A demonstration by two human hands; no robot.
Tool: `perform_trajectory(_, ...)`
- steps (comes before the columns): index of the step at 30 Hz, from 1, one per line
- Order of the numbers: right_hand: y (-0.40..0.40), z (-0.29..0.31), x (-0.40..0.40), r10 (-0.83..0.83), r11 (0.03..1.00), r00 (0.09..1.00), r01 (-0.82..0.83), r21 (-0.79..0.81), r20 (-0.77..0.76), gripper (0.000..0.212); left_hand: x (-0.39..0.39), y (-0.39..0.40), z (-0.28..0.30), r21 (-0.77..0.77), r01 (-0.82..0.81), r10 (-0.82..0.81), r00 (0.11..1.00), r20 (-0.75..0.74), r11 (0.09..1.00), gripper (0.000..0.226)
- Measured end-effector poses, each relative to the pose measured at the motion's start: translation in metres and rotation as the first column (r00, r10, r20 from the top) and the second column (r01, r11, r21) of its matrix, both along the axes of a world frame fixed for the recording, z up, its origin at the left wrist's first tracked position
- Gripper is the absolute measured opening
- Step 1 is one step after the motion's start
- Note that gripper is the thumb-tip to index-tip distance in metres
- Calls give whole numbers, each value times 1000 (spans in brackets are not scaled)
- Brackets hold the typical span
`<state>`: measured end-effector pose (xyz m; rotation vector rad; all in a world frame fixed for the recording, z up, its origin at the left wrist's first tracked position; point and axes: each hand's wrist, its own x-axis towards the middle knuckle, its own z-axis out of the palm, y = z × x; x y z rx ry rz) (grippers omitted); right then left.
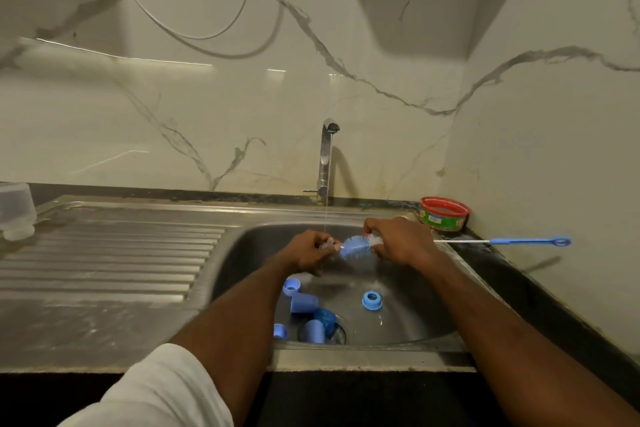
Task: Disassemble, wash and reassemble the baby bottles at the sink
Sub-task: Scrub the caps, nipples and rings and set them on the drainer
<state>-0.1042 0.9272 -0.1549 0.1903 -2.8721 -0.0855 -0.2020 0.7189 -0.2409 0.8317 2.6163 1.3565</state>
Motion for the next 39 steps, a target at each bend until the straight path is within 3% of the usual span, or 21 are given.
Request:
perform_trajectory(4,0,1,0,5,1000,1000,-5,-4,8,30,2,-3,4,-48,17,-17,1000,6,999,29)
perform_trajectory(7,0,2,2,20,1000,997,-21,15,75,30,0,-5,5,-208,63,-74,996,-45,976,32)
perform_trajectory(12,-1,5,3,1,1000,990,2,-22,143,35,-4,0,10,-408,27,-133,963,-234,912,32)
perform_trajectory(18,-3,8,4,-44,997,979,56,-56,201,30,-10,19,12,-623,-110,-212,882,-420,775,30)
perform_trajectory(22,-2,9,3,-72,993,977,90,-79,203,30,-13,23,12,-582,-131,-200,860,-469,802,31)
perform_trajectory(26,2,8,1,-83,977,956,134,-165,281,28,-11,9,7,-498,-50,-209,868,-451,866,35)
perform_trajectory(28,5,6,0,-93,956,950,169,-240,299,28,-10,0,5,-389,-77,-121,879,-460,918,31)
perform_trajectory(32,12,9,3,-108,950,990,128,-285,87,36,-12,-11,0,-215,-99,31,953,-301,972,18)
perform_trajectory(36,8,12,2,-165,954,986,163,-253,11,32,3,-4,19,140,-123,156,953,-260,983,29)
perform_trajectory(37,6,12,2,-166,953,986,163,-256,10,34,4,-3,20,160,-170,208,941,-266,972,28)
perform_trajectory(39,4,10,4,-146,958,988,154,-242,50,36,0,-1,13,-7,-291,277,920,-277,957,24)
